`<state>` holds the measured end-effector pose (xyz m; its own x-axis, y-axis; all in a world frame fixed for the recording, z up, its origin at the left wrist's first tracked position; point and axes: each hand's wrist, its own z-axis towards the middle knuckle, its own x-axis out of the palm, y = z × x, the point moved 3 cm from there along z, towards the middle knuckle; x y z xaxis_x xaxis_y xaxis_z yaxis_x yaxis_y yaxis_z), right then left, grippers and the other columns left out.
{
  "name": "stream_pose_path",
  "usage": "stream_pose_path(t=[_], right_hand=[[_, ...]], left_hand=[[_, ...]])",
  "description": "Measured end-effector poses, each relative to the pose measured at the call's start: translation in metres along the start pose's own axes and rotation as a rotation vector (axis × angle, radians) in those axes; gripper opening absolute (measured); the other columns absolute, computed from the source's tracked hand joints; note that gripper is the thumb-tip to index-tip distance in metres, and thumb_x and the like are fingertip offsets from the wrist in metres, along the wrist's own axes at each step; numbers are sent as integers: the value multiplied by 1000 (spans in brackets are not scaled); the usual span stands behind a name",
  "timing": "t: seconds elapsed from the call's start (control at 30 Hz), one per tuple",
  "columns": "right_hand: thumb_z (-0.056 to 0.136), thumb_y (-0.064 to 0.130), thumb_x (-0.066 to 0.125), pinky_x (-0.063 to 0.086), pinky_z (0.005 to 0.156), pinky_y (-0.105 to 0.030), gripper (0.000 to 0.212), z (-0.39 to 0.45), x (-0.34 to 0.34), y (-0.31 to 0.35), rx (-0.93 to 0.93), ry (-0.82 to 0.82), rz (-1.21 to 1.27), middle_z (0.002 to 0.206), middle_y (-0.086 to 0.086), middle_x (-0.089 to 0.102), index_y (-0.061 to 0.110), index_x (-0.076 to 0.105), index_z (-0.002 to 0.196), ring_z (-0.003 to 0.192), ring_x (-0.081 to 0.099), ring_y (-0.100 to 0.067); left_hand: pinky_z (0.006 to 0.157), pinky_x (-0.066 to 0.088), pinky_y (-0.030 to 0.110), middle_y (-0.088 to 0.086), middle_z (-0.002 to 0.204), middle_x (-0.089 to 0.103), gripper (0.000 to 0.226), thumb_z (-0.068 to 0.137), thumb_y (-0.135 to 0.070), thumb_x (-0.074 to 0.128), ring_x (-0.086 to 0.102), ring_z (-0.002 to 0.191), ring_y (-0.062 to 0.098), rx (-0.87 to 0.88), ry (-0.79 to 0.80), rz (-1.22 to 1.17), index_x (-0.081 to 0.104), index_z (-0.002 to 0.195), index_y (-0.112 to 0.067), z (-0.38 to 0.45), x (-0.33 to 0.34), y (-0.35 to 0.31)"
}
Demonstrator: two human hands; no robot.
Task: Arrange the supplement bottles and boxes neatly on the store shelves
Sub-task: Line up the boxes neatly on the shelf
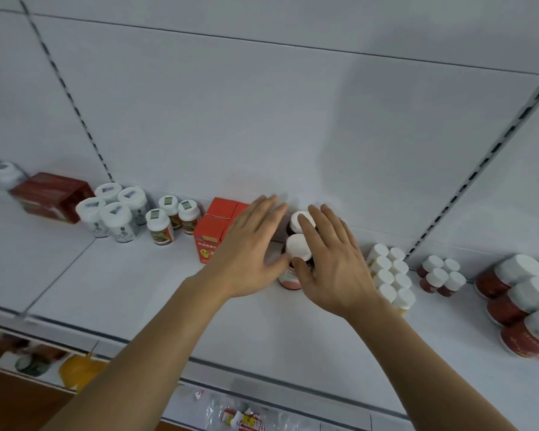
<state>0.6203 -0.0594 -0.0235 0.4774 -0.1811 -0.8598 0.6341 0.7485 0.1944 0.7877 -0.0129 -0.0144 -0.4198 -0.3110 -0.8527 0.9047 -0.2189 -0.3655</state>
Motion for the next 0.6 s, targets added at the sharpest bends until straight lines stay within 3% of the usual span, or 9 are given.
stream_pose_path(t=[0.13,0.23,0.37,0.5,0.6], right_hand=[[87,32,59,31,119,-52,70,12,12,34,-12,2,15,158,-20,36,6,41,149,150,25,-36],[90,28,55,34,117,-51,66,23,24,57,34,18,49,158,-19,36,7,39,151,149,28,-36],[89,23,56,36,115,-51,68,39,53,83,161,35,165,156,-20,36,5,36,152,145,33,-38],[86,20,63,42,109,-50,76,47,81,97,336,32,215,152,-18,38,5,32,153,138,40,-40],[83,18,69,42,109,-51,87,47,101,94,454,108,205,157,-15,31,13,24,157,141,36,-39]], left_hand=[[120,26,44,7,156,35,72,91,-50,52,25,148,27,-64,-147,68,35,150,-13,-16,-23,40],[115,32,48,11,152,38,78,85,-44,68,30,143,32,-148,-138,103,36,149,-12,-27,-33,78],[112,34,45,6,153,31,91,81,-41,76,29,141,28,-214,-19,3,26,154,-20,-38,-37,117],[106,40,42,8,154,31,98,82,-41,76,39,137,29,-187,115,-12,16,156,-20,-32,-29,145],[99,48,45,11,154,32,103,81,-42,76,49,130,32,-182,204,-22,10,157,-21,-26,-18,156]])
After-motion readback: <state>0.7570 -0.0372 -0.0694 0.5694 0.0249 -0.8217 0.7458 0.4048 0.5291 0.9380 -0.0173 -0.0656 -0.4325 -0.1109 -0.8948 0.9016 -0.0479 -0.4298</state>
